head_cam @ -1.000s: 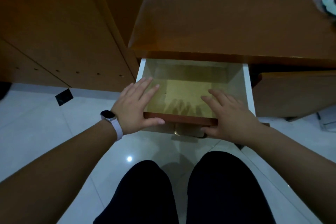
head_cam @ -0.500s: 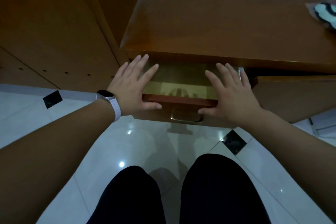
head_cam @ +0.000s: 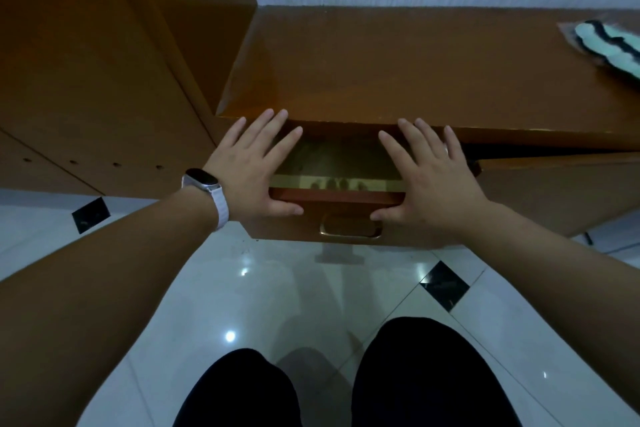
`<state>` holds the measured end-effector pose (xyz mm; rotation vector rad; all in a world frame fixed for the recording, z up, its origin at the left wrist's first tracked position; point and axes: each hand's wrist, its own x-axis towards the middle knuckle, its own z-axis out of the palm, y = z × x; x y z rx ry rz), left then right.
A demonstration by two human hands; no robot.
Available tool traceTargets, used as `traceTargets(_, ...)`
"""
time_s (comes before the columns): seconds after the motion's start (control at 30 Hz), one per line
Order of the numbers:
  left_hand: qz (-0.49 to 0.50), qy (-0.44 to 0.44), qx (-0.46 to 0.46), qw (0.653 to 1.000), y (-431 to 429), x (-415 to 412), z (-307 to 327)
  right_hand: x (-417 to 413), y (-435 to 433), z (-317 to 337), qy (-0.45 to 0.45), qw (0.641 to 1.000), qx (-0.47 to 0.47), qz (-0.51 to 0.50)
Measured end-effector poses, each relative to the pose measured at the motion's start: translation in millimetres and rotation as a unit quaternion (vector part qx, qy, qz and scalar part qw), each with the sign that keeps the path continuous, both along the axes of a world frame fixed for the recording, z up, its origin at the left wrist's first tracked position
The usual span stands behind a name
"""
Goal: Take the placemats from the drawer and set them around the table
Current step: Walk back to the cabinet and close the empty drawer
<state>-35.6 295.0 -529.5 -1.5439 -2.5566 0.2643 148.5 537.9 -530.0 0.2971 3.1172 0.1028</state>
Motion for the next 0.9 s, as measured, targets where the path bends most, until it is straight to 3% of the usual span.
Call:
traceTargets(0.27,0.112,-0.027,0.07,0.991,16,-9,-1,-17,23,0,0.044,0.996,-0.01,-0.074)
traceTargets(0.9,0.086,0.037,0.115,0.989,41,-32,-15,-43,28,-18,0.121,0.986,0.066,-0.096)
